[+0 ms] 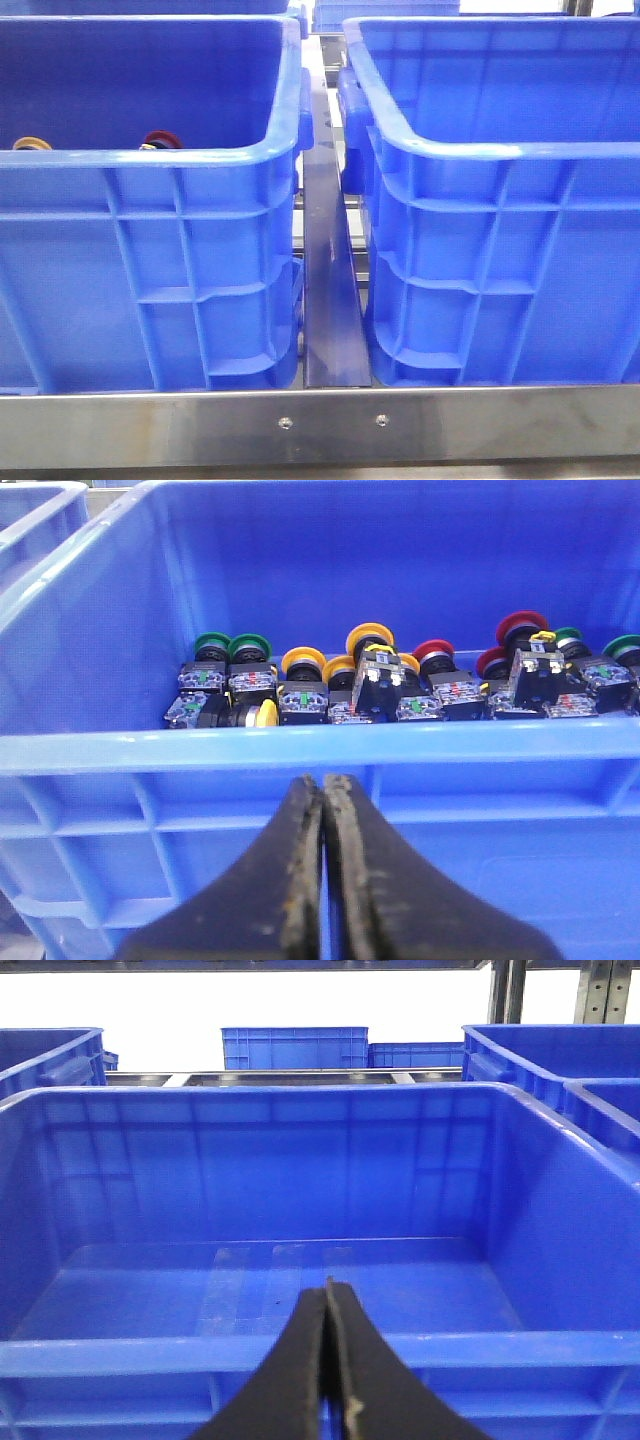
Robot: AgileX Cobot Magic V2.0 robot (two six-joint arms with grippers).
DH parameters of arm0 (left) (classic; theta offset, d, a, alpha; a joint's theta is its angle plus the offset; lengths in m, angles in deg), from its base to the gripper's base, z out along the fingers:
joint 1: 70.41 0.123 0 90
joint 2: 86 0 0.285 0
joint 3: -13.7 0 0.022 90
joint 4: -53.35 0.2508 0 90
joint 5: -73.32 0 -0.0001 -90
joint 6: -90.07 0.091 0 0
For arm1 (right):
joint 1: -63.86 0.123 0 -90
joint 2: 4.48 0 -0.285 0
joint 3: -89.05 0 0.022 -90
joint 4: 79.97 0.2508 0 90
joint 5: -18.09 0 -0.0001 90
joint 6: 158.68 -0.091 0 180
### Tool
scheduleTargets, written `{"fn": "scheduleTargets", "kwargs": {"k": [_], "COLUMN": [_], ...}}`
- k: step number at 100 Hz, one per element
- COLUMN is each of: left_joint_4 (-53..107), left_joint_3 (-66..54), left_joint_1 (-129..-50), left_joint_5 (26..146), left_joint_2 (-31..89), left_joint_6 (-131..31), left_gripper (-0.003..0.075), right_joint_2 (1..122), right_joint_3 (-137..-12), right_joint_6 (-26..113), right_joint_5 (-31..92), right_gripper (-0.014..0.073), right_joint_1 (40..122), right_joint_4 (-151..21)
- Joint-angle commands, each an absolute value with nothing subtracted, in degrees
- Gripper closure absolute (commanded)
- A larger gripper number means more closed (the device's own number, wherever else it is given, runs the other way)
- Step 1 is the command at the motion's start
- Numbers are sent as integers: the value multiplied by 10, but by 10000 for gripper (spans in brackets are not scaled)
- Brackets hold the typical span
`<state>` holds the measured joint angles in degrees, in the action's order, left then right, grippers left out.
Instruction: Pick red and yellow buttons and place in box
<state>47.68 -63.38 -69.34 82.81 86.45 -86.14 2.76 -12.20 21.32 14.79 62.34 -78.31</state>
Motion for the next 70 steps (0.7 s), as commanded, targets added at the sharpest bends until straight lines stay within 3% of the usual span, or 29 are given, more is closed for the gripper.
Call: {"fn": "scheduleTargets", "kwargs": {"k": [1, 70], "left_joint_4": [476, 476], "left_joint_3": [-661, -626], "left_joint_1": [-694, -694], "left_joint_5": [779, 753], "left_joint_2": [884, 884], "left_joint_6": [-866, -866], "left_gripper": [739, 739], "right_joint_2": [12, 12], "right_joint_3": [-133, -133], "right_joint_6": [213, 213], "right_joint_5": [103, 103], "right_gripper": [662, 662], "right_joint_1": [624, 624], "right_joint_4": [-789, -789]}}
